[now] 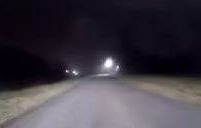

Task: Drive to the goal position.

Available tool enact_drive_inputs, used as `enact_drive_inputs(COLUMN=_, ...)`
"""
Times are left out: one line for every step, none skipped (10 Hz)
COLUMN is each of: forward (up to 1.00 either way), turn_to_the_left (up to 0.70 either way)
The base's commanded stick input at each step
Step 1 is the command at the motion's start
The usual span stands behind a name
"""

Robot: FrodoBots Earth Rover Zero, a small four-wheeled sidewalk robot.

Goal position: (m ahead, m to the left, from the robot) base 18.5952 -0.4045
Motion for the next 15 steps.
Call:
enact_drive_inputs(forward=1.0, turn_to_the_left=0.07)
enact_drive_inputs(forward=1.0, turn_to_the_left=0.06)
enact_drive_inputs(forward=1.0, turn_to_the_left=0.04)
enact_drive_inputs(forward=1.0, turn_to_the_left=0.04)
enact_drive_inputs(forward=1.0, turn_to_the_left=0.04)
enact_drive_inputs(forward=1.0, turn_to_the_left=0.04)
enact_drive_inputs(forward=1.0, turn_to_the_left=0.04)
enact_drive_inputs(forward=1.0, turn_to_the_left=0.04)
enact_drive_inputs(forward=1.0, turn_to_the_left=0.04)
enact_drive_inputs(forward=1.0, turn_to_the_left=0.03)
enact_drive_inputs(forward=1.0, turn_to_the_left=0.03)
enact_drive_inputs(forward=1.0, turn_to_the_left=0.03)
enact_drive_inputs(forward=1.0, turn_to_the_left=0.03)
enact_drive_inputs(forward=1.0, turn_to_the_left=0.03)
enact_drive_inputs(forward=1.0, turn_to_the_left=0.03)
